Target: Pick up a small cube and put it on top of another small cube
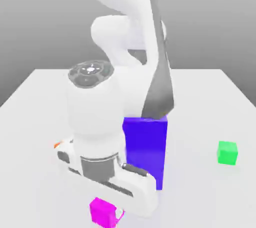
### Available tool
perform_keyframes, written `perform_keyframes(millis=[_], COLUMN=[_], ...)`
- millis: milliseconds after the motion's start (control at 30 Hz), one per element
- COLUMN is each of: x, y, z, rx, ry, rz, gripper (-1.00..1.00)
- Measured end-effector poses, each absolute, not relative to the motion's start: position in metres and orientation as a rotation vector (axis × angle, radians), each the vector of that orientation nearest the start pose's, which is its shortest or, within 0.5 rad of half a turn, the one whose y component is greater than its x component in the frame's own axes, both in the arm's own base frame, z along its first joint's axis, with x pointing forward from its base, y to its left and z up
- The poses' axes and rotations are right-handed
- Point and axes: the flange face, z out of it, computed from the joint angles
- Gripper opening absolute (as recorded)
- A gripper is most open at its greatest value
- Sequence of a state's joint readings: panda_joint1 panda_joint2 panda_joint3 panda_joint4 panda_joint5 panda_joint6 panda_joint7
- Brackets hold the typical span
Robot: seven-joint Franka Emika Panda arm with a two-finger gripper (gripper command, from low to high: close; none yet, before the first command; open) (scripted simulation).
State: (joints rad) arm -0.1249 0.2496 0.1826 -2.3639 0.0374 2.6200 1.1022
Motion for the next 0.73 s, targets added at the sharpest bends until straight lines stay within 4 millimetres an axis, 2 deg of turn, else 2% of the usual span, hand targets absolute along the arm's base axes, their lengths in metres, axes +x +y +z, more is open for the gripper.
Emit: perform_keyframes(millis=[133,233,333,400,433,500,533,600,633,733], x=[0.463,0.412,0.335,0.275,0.255,0.239,0.251,0.253,0.253,0.253], y=[0.129,0.196,0.273,0.309,0.317,0.324,0.313,0.309,0.309,0.309], z=[0.235,0.241,0.244,0.241,0.234,0.218,0.209,0.189,0.182,0.182], rx=[-2.869,-3.001,-3.097,-3.115,-3.114,-3.107,-3.116,-3.117,-3.117,-3.117], ry=[1.114,0.713,0.180,-0.203,-0.346,-0.459,-0.403,-0.393,-0.393,-0.393], rz=[0.045,0.041,0.031,0.016,0.006,-0.004,-0.005,-0.004,-0.003,-0.003], gripper=[-1.00,-1.00,-1.00,-1.00,-1.00,-1.00,-1.00,-1.00,1.00,1.00])
